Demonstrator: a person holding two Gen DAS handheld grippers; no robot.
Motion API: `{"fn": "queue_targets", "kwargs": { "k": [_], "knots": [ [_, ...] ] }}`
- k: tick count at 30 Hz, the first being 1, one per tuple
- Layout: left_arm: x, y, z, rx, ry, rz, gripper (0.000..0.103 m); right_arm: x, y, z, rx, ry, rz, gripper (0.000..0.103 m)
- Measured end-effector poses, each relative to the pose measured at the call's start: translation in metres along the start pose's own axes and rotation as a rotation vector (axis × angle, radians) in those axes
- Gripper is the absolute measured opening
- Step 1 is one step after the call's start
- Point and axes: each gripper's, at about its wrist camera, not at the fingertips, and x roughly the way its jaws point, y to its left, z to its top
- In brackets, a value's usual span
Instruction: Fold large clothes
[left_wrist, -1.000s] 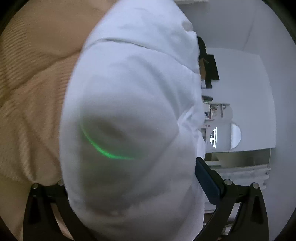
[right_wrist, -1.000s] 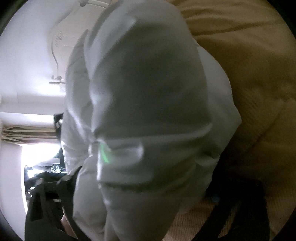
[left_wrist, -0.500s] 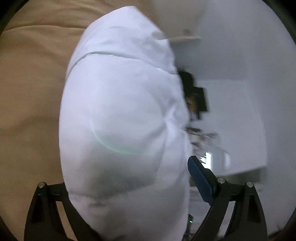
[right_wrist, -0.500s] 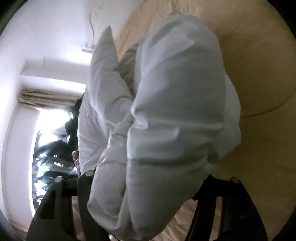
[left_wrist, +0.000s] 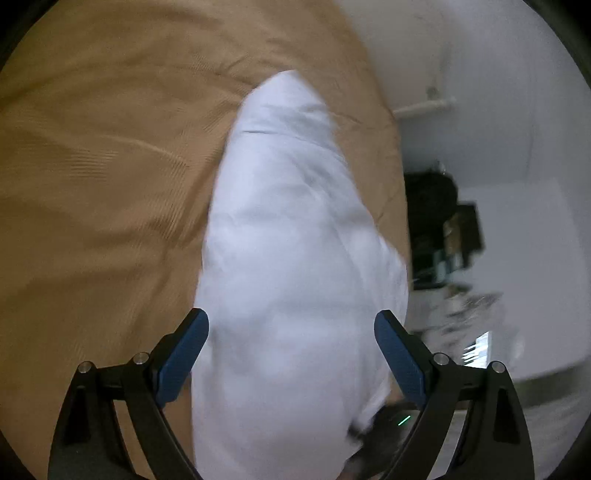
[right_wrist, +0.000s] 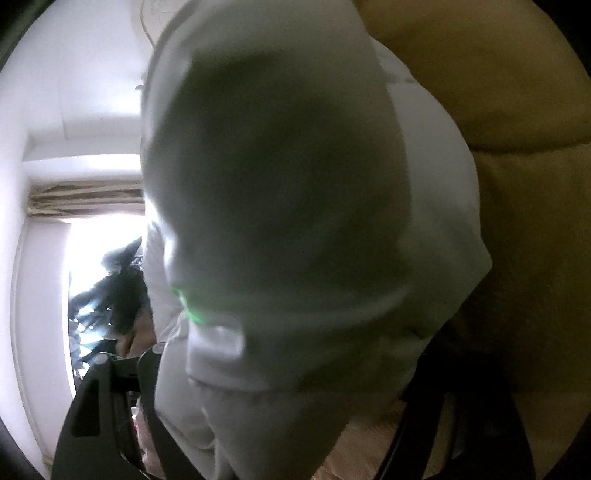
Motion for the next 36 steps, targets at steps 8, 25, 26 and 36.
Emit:
{"fn": "queue_targets", "kwargs": {
  "k": [8, 25, 26, 36],
  "knots": [
    [-0.005, -0.087, -0.136, 0.762, -0.342, 0.416, 0.092, -0.013, 0.006, 0.003, -0.02, 0.004, -0.042, 0.078],
    [0.048, -0.074, -0.13, 0.707, -0.176, 0.485, 0.092, -0.046, 0.205, 0.067, -0.676, -0.211, -0.511, 0.035],
    [0.052, -0.077, -0.129, 0.706, -0.175, 0.485, 0.092, -0.045, 0.197, 0.069, -0.683, -0.181, -0.508, 0.034],
    [0.057, -0.081, -0.132, 0.737, -0.142, 0.481, 0.094, 0.057, 0.138, 0.146, -0.646, 0.002, -0.794, 0.015]
  ]
}}
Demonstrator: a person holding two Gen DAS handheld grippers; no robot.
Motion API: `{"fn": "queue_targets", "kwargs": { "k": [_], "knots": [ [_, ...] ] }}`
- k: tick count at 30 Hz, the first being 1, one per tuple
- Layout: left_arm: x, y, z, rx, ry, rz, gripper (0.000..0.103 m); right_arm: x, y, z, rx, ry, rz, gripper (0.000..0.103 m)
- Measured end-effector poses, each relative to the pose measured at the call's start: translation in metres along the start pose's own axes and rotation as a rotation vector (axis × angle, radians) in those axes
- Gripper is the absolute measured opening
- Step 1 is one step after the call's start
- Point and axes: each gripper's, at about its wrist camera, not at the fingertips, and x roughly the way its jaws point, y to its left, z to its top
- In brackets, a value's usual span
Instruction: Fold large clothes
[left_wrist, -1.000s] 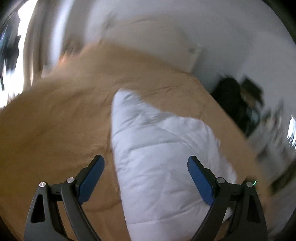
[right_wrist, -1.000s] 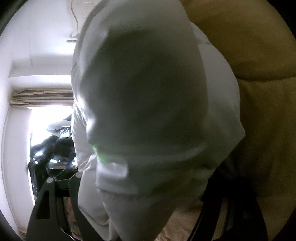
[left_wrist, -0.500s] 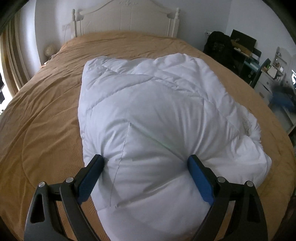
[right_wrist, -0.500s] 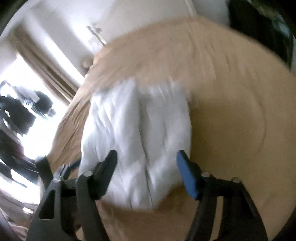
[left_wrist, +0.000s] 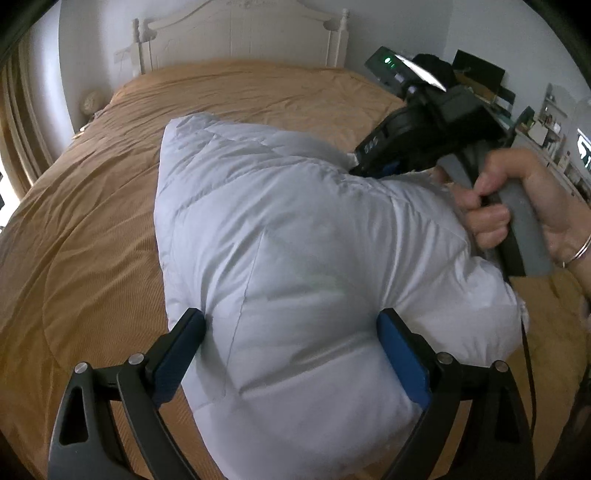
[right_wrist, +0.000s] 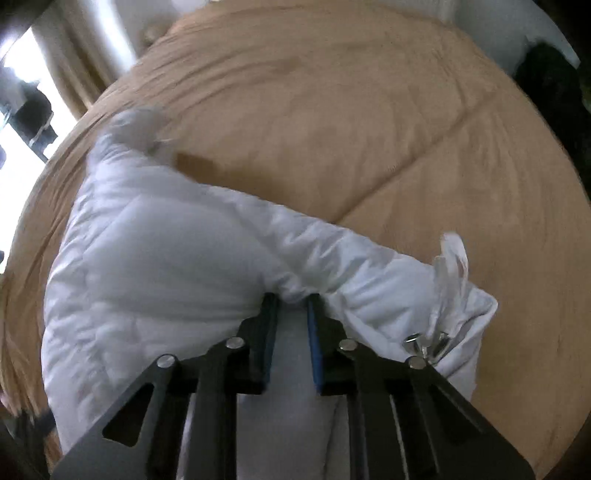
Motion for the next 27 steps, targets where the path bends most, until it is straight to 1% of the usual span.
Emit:
{"fn": "queue_targets", "kwargs": {
  "k": [2, 3, 4, 5, 6, 8, 10, 11, 12, 13, 14, 15, 16, 17, 18, 20, 22, 24, 25, 26, 27],
  "knots": [
    [0.002, 0.002, -0.001, -0.007, 0.01, -0.005, 0.096, -0.01, -0.009, 0.0, 0.061, -0.014, 0.016, 0.013],
    [0.002, 0.004, -0.002, -0.016, 0.012, -0.01, 0.096, -0.02, -0.011, -0.002, 0.079, -0.035, 0.011, 0.012],
    [0.0, 0.006, -0.004, -0.022, 0.014, -0.015, 0.096, -0.037, -0.01, -0.01, 0.083, -0.081, 0.008, 0.012],
    [0.0, 0.009, -0.005, -0.026, 0.018, -0.022, 0.096, -0.055, -0.005, -0.023, 0.065, -0.132, 0.018, 0.012],
    [0.0, 0.01, -0.005, -0.027, 0.02, -0.027, 0.096, -0.08, 0.001, -0.043, 0.036, -0.195, 0.043, 0.012],
    [-0.001, 0.009, -0.006, -0.028, 0.023, -0.031, 0.096, -0.107, 0.01, -0.081, -0.01, -0.252, 0.066, 0.013],
    [-0.002, 0.009, -0.009, -0.026, 0.021, -0.029, 0.096, -0.123, 0.02, -0.125, -0.044, -0.288, 0.098, 0.014],
    [-0.003, 0.01, -0.009, -0.027, 0.026, -0.031, 0.096, -0.118, 0.024, -0.143, -0.053, -0.267, 0.088, 0.014],
    [-0.006, 0.013, -0.009, -0.037, 0.033, -0.051, 0.096, -0.104, 0.024, -0.157, -0.059, -0.231, 0.051, 0.014],
    [-0.01, 0.018, -0.007, -0.06, 0.045, -0.063, 0.093, -0.081, 0.022, -0.175, -0.066, -0.183, -0.01, 0.013],
    [-0.015, 0.024, -0.005, -0.094, 0.041, -0.075, 0.09, -0.066, 0.021, -0.186, -0.068, -0.186, -0.026, 0.013],
    [-0.022, 0.032, -0.002, -0.146, 0.028, -0.097, 0.088, -0.056, 0.019, -0.193, -0.056, -0.206, -0.051, 0.013],
    [-0.033, 0.046, 0.003, -0.236, -0.006, -0.128, 0.088, -0.051, 0.016, -0.197, -0.032, -0.23, -0.074, 0.013],
    [-0.038, 0.053, 0.008, -0.277, -0.027, -0.145, 0.088, -0.048, 0.015, -0.197, -0.002, -0.237, -0.068, 0.013],
    [-0.041, 0.059, 0.016, -0.304, -0.05, -0.157, 0.088, -0.049, 0.011, -0.196, 0.031, -0.236, -0.044, 0.013],
    [-0.035, 0.059, 0.027, -0.286, -0.052, -0.119, 0.088, -0.047, 0.011, -0.194, 0.026, -0.241, -0.023, 0.013],
    [-0.016, 0.053, 0.023, -0.268, 0.013, -0.098, 0.088, -0.05, 0.009, -0.195, 0.036, -0.25, -0.013, 0.014],
    [0.001, 0.045, 0.009, -0.246, 0.072, -0.08, 0.089, -0.055, 0.006, -0.199, 0.049, -0.26, 0.001, 0.014],
    [0.006, 0.04, -0.001, -0.229, 0.07, -0.054, 0.092, -0.059, 0.006, -0.198, 0.054, -0.258, 0.004, 0.014],
    [0.006, 0.037, -0.005, -0.218, 0.063, -0.037, 0.093, -0.07, 0.003, -0.2, 0.066, -0.262, 0.015, 0.014],
    [0.005, 0.035, -0.006, -0.207, 0.058, -0.029, 0.093, -0.084, 0.009, -0.194, 0.082, -0.281, 0.037, 0.014]
  ]
}}
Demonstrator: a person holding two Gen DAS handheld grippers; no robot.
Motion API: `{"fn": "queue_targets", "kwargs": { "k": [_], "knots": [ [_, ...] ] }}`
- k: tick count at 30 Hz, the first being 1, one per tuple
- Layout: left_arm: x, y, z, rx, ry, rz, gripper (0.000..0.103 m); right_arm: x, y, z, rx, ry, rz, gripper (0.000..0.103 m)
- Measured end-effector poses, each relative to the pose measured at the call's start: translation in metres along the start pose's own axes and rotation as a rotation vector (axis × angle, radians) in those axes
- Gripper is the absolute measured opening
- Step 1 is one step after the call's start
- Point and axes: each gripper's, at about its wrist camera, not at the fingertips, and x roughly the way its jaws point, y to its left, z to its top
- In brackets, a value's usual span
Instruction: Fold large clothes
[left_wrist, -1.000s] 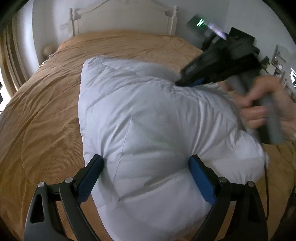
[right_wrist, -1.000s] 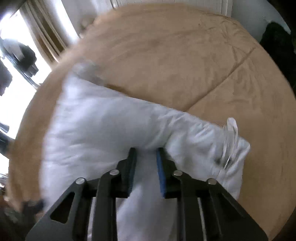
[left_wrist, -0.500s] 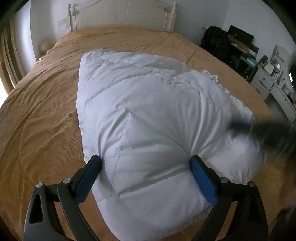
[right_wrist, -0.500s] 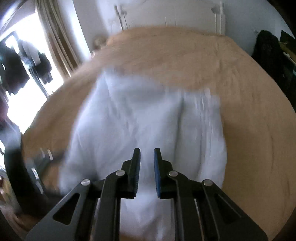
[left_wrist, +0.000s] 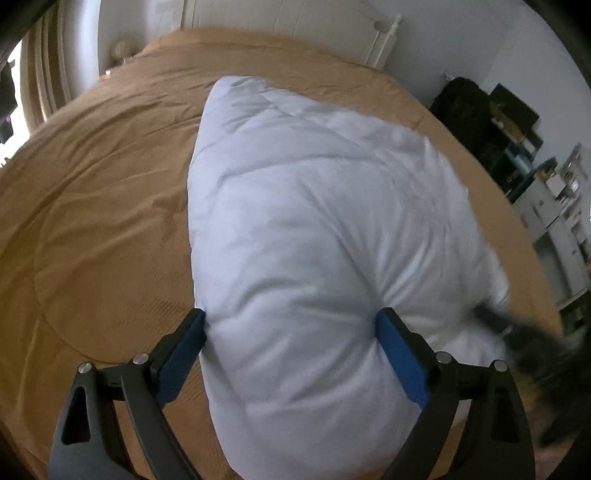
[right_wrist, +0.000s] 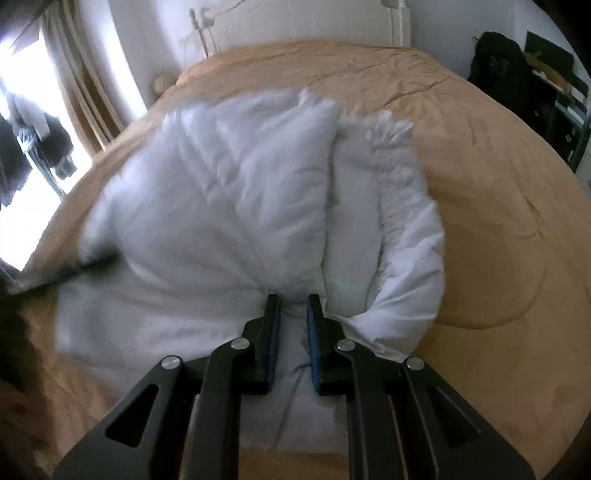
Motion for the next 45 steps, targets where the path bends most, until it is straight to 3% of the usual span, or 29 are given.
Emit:
{"fn": "queue_targets", "kwargs": {
  "k": [2, 4, 7, 9, 10, 12, 15, 18, 20, 22, 25, 27, 29, 32, 35, 36, 37, 38, 41, 43, 45],
  "knots": [
    [0.0, 0.0, 0.0, 0.003, 0.009, -0.001, 0.093, -0.018, 0.009, 0.018, 0.012, -0.074, 0.056, 0.014],
    [-0.002, -0.001, -0.001, 0.002, 0.018, 0.004, 0.093, -0.016, 0.023, 0.041, -0.045, -0.073, 0.049, 0.015],
    [-0.01, -0.008, -0.007, 0.037, 0.033, 0.003, 0.093, 0.043, 0.025, 0.058, -0.073, 0.081, -0.034, 0.012],
    [-0.016, -0.016, -0.013, 0.074, 0.028, 0.026, 0.093, 0.055, 0.009, 0.058, 0.0, 0.098, -0.05, 0.007],
    [-0.018, -0.017, -0.016, 0.077, 0.031, 0.03, 0.093, 0.047, 0.003, 0.058, 0.075, 0.081, -0.011, 0.008],
    [-0.019, -0.017, -0.021, 0.07, 0.043, 0.021, 0.093, 0.025, 0.009, 0.056, 0.095, 0.013, 0.068, 0.008],
    [-0.026, -0.016, -0.028, 0.072, 0.055, 0.008, 0.093, -0.002, 0.039, 0.035, -0.021, -0.042, 0.107, 0.008],
    [-0.027, -0.011, -0.036, 0.054, 0.099, -0.046, 0.093, 0.01, 0.046, -0.016, -0.147, 0.032, 0.013, 0.003],
    [-0.027, -0.015, -0.043, 0.065, 0.097, -0.037, 0.095, 0.004, 0.036, -0.035, -0.136, 0.031, -0.015, 0.003],
    [-0.025, -0.019, -0.045, 0.092, 0.097, -0.006, 0.095, -0.008, 0.034, -0.024, -0.067, 0.028, 0.028, 0.004],
    [-0.024, -0.015, -0.044, 0.061, 0.113, -0.017, 0.095, -0.016, 0.051, 0.018, -0.089, -0.057, 0.067, 0.007],
    [-0.023, -0.015, -0.045, 0.062, 0.114, -0.016, 0.096, 0.004, 0.065, 0.049, -0.111, -0.031, 0.082, 0.007],
    [-0.022, -0.015, -0.046, 0.059, 0.12, -0.02, 0.097, 0.044, 0.063, 0.076, -0.108, 0.045, 0.033, 0.005],
    [-0.019, -0.014, -0.05, 0.043, 0.148, -0.048, 0.097, 0.09, 0.018, 0.102, -0.02, 0.118, -0.067, 0.0],
    [-0.017, -0.013, -0.052, 0.037, 0.169, -0.041, 0.097, 0.099, -0.042, 0.113, 0.199, 0.184, -0.164, 0.0],
    [-0.017, -0.013, -0.052, 0.033, 0.169, -0.039, 0.097, 0.096, -0.052, 0.113, 0.258, 0.195, -0.113, 0.0],
    [-0.017, -0.013, -0.052, 0.031, 0.173, -0.04, 0.097, 0.081, -0.053, 0.113, 0.302, 0.147, -0.093, 0.0],
    [-0.017, -0.013, -0.051, 0.03, 0.175, -0.041, 0.097, 0.068, -0.044, 0.116, 0.283, 0.089, -0.091, 0.006],
    [-0.015, -0.012, -0.051, 0.028, 0.179, -0.038, 0.098, 0.038, 0.007, 0.13, 0.156, -0.022, 0.002, 0.006],
    [-0.015, -0.011, -0.052, 0.03, 0.179, -0.038, 0.098, 0.041, 0.043, 0.147, 0.092, -0.033, 0.106, 0.006],
    [-0.007, -0.008, -0.047, 0.034, 0.182, -0.038, 0.098, 0.063, 0.068, 0.156, 0.031, 0.037, 0.12, 0.006]
  ]
}}
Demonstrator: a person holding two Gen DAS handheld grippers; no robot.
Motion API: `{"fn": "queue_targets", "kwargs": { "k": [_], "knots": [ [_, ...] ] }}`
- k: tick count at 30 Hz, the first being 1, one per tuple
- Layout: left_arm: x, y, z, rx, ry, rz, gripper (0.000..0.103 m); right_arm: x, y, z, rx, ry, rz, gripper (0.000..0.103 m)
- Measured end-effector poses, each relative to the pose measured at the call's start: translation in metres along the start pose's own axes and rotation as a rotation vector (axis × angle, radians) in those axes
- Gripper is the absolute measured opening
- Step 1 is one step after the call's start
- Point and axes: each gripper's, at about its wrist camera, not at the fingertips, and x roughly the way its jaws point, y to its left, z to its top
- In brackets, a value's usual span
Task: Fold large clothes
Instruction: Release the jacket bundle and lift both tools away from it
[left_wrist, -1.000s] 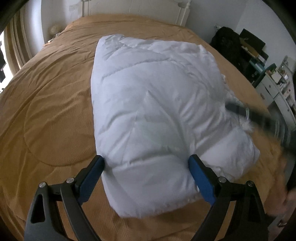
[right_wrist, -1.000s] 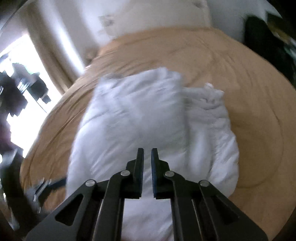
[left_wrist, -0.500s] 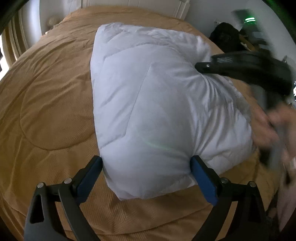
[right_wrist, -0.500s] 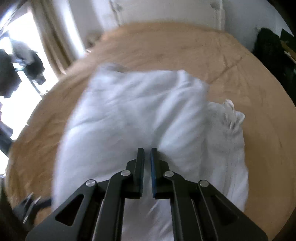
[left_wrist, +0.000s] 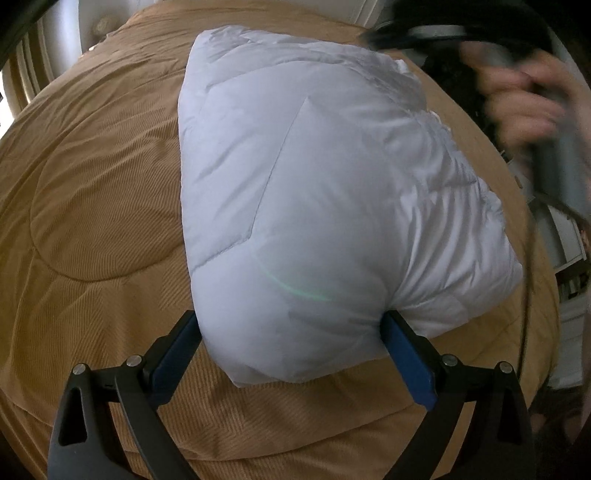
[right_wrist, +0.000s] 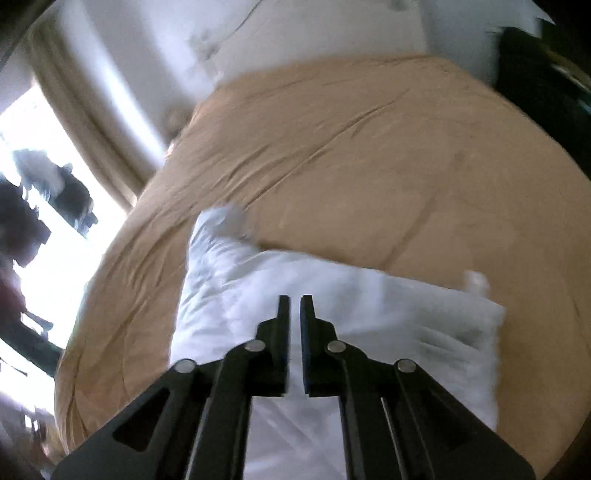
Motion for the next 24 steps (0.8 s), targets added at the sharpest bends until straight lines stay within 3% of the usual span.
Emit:
{"fn": "queue_targets", "kwargs": {
  "k": [3, 6, 9, 14, 18, 20, 21, 22, 24],
  "knots": [
    [-0.006, -0.001, 0.0, 0.006, 0.005, 0.0, 0.098, 0.076, -0.012, -0.002, -0.064, 0.208, -0.254, 0.0],
    [-0.017, -0.004, -0.001, 0.022, -0.003, 0.005, 0.096, 0.084, -0.061, 0.0, 0.062, 0.239, -0.407, 0.0],
    [-0.04, -0.002, 0.001, 0.019, -0.047, 0.01, 0.096, 0.046, -0.102, 0.0, 0.142, 0.184, -0.53, 0.0],
    [-0.089, 0.01, 0.014, -0.043, -0.157, 0.052, 0.097, -0.051, -0.103, -0.022, 0.085, 0.034, -0.513, 0.003],
    [-0.13, 0.015, 0.027, -0.065, -0.256, 0.214, 0.097, -0.105, -0.064, -0.048, 0.05, -0.01, -0.362, 0.003],
    [-0.146, 0.014, 0.033, -0.09, -0.267, 0.28, 0.098, -0.124, -0.029, -0.07, 0.002, -0.027, -0.315, 0.008],
    [-0.155, 0.012, 0.035, -0.107, -0.268, 0.306, 0.099, -0.129, -0.014, -0.084, -0.018, -0.03, -0.304, 0.019],
    [-0.162, 0.01, 0.036, -0.114, -0.269, 0.322, 0.1, -0.138, -0.001, -0.098, -0.032, -0.023, -0.297, 0.043],
    [-0.171, 0.003, 0.038, -0.102, -0.26, 0.356, 0.102, -0.152, 0.011, -0.115, -0.045, 0.011, -0.298, 0.075]
  ]
}}
